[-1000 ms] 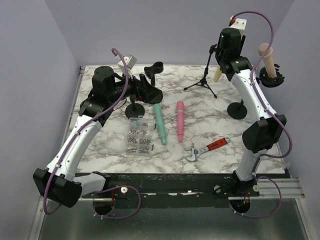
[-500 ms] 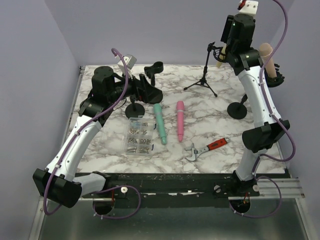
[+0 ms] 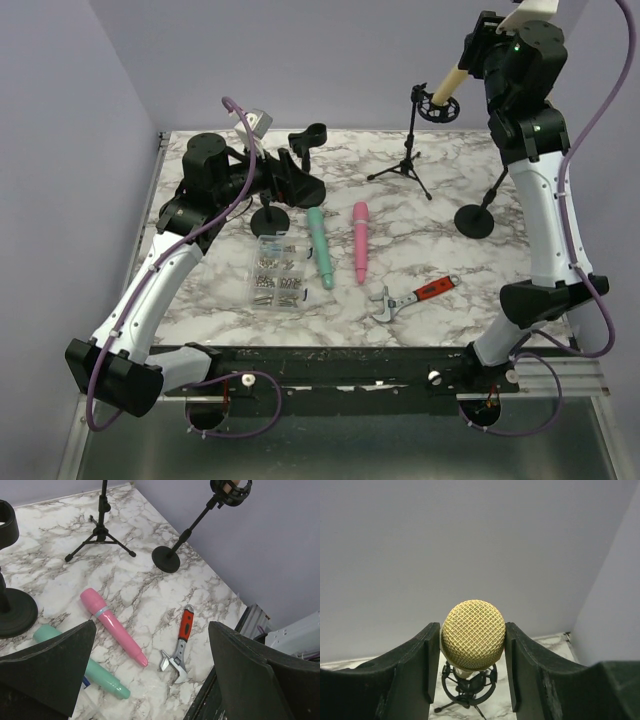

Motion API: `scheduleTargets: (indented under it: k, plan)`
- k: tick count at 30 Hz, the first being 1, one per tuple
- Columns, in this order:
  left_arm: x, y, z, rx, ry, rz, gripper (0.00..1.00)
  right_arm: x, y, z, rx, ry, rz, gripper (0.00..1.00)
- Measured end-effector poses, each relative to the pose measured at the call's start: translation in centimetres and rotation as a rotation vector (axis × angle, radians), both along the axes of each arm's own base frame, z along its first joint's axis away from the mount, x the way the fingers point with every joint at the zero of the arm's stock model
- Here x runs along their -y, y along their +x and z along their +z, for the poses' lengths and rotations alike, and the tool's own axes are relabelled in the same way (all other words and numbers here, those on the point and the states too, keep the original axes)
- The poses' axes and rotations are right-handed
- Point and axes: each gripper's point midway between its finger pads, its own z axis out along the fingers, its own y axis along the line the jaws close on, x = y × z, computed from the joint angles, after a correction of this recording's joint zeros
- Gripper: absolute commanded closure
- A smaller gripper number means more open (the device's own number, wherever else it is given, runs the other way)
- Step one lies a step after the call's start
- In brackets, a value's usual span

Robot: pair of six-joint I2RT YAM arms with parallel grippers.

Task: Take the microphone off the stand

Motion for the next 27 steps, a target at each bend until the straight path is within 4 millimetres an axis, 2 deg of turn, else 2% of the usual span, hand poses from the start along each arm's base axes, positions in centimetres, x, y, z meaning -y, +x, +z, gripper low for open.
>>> scheduleTargets:
  k: [5, 9, 13, 17, 22, 27]
  plan:
    - [0.0, 0.0, 0.1, 0.005, -0.002, -0.001, 0.01, -1.9, -2.7, 2.8, 0.076, 0.023, 0.143, 0.99]
    - [0.1, -0.1, 0.1, 0.009, -0.004, -0.005, 0.01, -2.2, -3.4, 2.8, 0.082, 0.023, 0.173, 0.99]
    - [0.2, -0.1, 0.2, 0.011, -0.005, -0.005, 0.01, -2.7, -3.1, 1.2, 0.046, 0.014, 0.193, 0.99]
    - [0.2, -0.1, 0.2, 0.012, -0.005, -0.005, 0.01, -4.2, -3.1, -0.4, -0.005, 0.003, 0.278, 0.99]
    - [0.2, -0.1, 0.2, 0.012, -0.005, -0.005, 0.01, -7.6, -3.5, -3.1, -0.083, 0.029, 0.456, 0.99]
    - [0.2, 0.0, 0.2, 0.012, -0.005, -0.005, 0.01, -12.2, -3.5, -8.4, -0.254, 0.028, 0.570, 0.99]
